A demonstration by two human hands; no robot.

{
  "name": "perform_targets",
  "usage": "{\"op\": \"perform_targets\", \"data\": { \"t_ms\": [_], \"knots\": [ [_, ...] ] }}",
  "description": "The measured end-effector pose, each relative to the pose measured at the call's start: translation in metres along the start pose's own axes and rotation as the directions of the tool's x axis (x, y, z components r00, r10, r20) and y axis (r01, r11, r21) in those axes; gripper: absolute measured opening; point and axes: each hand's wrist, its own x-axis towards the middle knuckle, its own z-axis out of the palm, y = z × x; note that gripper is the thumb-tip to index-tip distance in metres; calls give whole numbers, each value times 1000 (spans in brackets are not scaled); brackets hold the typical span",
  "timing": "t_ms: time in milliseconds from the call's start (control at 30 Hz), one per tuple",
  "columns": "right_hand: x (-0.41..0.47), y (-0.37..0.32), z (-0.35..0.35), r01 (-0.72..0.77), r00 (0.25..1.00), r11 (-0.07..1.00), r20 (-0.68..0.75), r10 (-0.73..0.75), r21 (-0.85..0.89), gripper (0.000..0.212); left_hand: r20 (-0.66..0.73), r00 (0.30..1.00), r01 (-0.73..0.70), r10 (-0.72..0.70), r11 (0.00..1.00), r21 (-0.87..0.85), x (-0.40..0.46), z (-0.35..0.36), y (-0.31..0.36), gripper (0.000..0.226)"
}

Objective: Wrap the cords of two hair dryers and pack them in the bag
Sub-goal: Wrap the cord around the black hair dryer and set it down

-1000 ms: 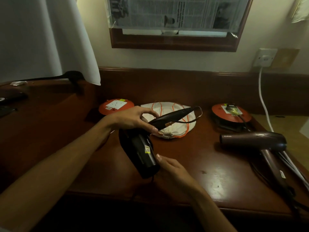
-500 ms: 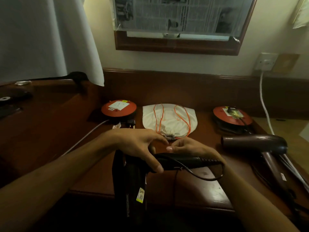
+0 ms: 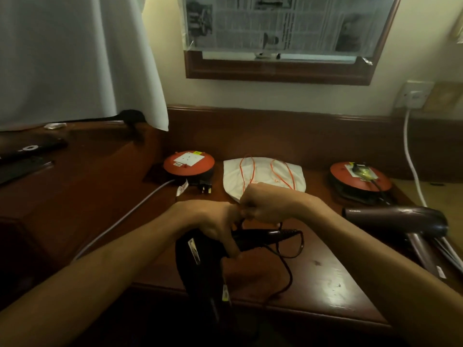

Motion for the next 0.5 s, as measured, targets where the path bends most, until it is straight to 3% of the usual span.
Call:
{"op": "perform_targets", "data": {
  "t_ms": [67,200,300,433,500],
  "knots": [
    [-4,8,0,-22,1000,999,18,22,25,23,20,1000,-5,5,1000,13,1,1,-3,36],
    [-15,32,7,-116,992,988,-40,120,98,37,5,1000,29,-29,1000,11,-1,1,-14,46],
    [-9,33,8,-169,979,984,-105,174,51,37,-24,999,39,-39,999,-33,4,1,-20,47],
    [-6,23,-6,-115,993,993,-34,116,29,16,-58,998,32,-32,1000,0,15,9,-20,62],
    [-6,5,-8,-41,999,997,16,40,63,16,-69,996,52,-50,998,28,21,17,-22,65]
  ]
}}
